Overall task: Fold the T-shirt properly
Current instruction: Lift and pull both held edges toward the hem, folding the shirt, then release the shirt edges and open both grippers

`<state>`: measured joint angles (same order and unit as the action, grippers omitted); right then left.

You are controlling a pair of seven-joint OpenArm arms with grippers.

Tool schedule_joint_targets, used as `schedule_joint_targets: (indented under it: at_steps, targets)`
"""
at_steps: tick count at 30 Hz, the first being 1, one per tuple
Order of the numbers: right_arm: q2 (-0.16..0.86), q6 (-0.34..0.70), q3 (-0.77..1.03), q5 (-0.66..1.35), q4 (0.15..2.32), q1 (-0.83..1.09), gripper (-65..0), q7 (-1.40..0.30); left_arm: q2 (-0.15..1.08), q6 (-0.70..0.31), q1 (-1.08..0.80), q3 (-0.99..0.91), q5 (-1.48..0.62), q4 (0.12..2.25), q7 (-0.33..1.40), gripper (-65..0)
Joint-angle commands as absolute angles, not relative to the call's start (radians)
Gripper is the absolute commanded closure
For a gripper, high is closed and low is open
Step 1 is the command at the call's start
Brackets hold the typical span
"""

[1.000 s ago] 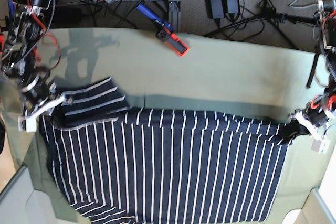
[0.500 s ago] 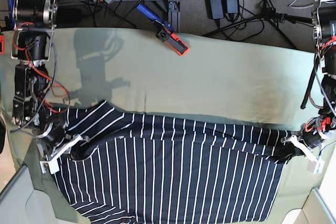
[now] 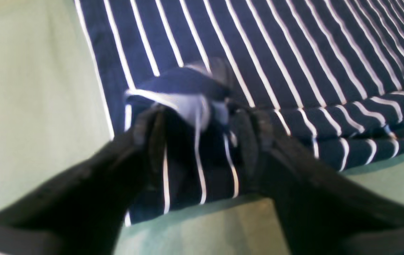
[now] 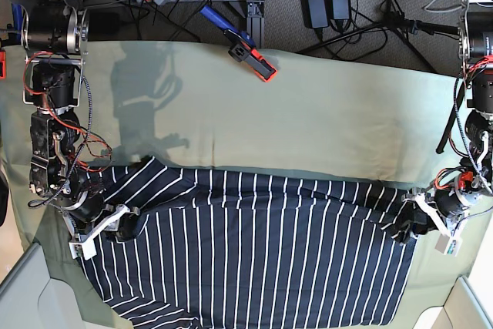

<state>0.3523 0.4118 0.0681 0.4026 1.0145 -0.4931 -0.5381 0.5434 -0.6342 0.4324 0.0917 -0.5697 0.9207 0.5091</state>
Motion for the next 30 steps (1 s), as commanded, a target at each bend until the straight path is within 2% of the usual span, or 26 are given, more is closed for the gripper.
schedule_joint_targets:
  at_steps: [1, 2, 3, 9, 13, 17, 23, 30]
  targets:
    - [0.366, 0.433, 0.073, 0.415, 1.028, -0.522, -35.9, -0.521, 0.563, -0.591, 0.463, 0.086, -0.583, 0.933, 0.513, -38.6]
    - [0.367, 0.433, 0.076, 0.415, 1.029, -0.521, -41.3, -0.532, 0.566, -0.566, 0.463, 0.084, -0.583, 0.933, 0.537, -39.1]
    - [0.368, 0.433, 0.084, 0.416, 1.032, -0.52, -43.5, -0.551, 0.566, -0.552, 0.463, 0.083, -0.583, 0.933, 0.561, -39.1]
    - [0.369, 0.43, 0.302, 0.478, 1.078, -0.513, -43.5, -0.775, 0.569, -0.557, 0.455, -0.02, -0.637, 0.933, 0.691, -39.1]
    - [0.376, 0.43, 0.529, 0.492, 1.106, -0.459, -43.5, -0.801, 0.57, -0.645, 0.423, -0.122, -0.743, 0.938, 0.754, -39.1]
    - [0.403, 0.43, 0.657, 0.551, 1.106, -0.368, -43.5, -0.801, 0.571, -0.689, 0.377, -0.173, -0.825, 0.938, 0.777, -39.1]
    - [0.409, 0.431, 0.719, 0.6, 1.106, -0.253, -43.4, -0.744, 0.57, -0.698, 0.329, -0.175, -0.888, 0.939, 0.79, -39.1]
    - [0.364, 0.431, 0.703, 0.63, 1.104, -0.239, -43.4, -0.714, 0.57, -0.698, 0.329, -0.175, -0.902, 0.939, 0.79, -39.1]
